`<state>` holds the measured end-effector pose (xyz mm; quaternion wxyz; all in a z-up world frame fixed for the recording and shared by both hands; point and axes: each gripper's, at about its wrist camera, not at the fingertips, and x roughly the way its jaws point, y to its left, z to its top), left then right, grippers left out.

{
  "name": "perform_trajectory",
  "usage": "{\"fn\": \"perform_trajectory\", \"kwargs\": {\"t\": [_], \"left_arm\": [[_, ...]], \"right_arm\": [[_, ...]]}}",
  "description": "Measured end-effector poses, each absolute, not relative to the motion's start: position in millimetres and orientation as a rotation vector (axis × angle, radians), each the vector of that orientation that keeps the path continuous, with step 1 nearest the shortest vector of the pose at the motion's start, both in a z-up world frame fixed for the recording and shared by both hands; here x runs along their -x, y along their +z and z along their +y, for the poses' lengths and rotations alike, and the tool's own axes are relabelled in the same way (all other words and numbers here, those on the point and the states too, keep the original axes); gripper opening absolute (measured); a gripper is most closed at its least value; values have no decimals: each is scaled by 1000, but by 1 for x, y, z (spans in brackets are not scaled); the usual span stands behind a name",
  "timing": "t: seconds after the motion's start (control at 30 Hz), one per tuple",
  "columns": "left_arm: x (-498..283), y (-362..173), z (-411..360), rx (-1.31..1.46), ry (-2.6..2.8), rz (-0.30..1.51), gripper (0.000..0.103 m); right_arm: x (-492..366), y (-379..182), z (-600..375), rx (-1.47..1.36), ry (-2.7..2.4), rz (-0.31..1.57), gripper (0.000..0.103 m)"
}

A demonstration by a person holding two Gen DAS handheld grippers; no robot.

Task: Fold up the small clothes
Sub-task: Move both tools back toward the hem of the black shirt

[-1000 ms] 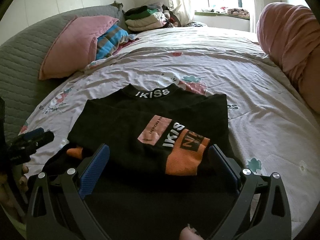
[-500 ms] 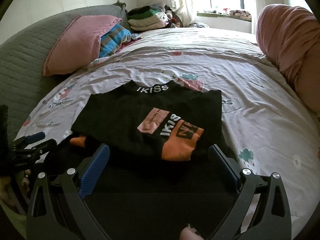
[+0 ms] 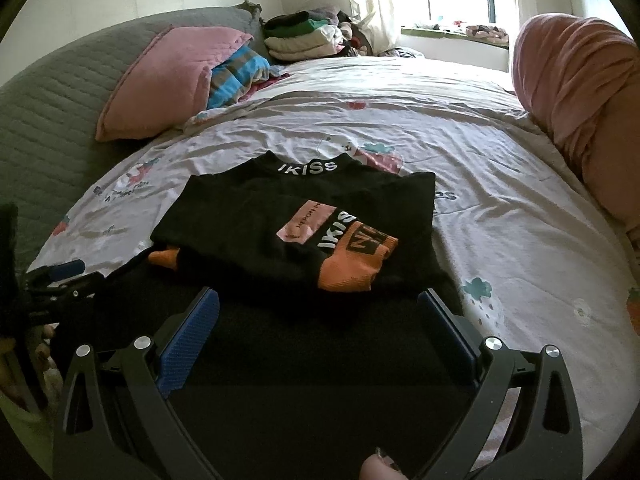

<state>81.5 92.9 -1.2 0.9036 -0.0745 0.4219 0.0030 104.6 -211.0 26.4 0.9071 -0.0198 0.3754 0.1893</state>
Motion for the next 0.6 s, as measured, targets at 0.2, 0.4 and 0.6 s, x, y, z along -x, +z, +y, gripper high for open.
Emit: {"fn": "perform_trajectory", "kwargs": {"t": [0.2,0.4,0.6], "left_arm": [[-68,0,96,144,25,885,93],[-52,0,102,154,27,900,93],[-38,1,112,166,49,912,93]], "right_arm": [[-94,23,-215,58,404,791,98],[-83,22,-220,71,411,806,98],[-75,20,-222,84,420,815,98]]}}
